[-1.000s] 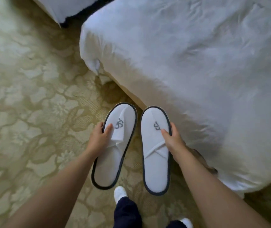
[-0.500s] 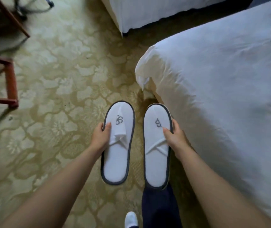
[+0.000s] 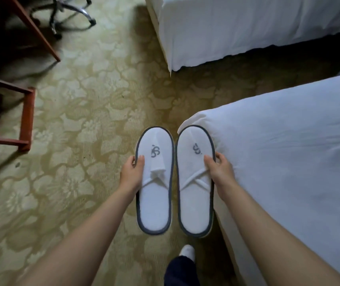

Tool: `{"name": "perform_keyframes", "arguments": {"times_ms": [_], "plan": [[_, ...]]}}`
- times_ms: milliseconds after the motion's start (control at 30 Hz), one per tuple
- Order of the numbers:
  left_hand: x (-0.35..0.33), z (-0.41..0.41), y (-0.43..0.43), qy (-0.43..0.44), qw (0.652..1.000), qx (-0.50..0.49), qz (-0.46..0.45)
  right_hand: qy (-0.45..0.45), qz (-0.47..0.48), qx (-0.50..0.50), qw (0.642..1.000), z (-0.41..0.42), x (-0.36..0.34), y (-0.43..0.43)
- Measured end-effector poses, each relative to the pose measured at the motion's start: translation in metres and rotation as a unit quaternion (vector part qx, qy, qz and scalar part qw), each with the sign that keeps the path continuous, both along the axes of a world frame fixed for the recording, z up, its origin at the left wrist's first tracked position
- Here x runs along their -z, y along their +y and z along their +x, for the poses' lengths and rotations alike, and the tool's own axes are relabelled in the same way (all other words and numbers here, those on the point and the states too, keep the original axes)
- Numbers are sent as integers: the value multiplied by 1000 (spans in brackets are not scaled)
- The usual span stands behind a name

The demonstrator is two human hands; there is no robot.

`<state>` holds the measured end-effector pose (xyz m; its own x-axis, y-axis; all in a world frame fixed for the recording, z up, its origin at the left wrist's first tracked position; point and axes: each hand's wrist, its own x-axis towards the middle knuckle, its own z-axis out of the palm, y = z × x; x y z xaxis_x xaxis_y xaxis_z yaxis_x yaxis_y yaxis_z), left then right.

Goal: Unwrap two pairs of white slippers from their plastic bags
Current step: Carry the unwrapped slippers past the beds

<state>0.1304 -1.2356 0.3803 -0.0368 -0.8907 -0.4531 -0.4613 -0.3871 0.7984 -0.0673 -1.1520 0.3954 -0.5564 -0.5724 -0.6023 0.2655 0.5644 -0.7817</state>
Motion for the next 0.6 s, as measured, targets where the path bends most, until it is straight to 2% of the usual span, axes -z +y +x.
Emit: {"name": "perform_keyframes", "arguments": {"times_ms": [367,600], "plan": [[3,-58,-110,18,1000,3,-10,31,39,9,999,-66,3,-103],[10,-99,-239,51,998,19,-26,43,15,16,999,-106,10,-225]]}}
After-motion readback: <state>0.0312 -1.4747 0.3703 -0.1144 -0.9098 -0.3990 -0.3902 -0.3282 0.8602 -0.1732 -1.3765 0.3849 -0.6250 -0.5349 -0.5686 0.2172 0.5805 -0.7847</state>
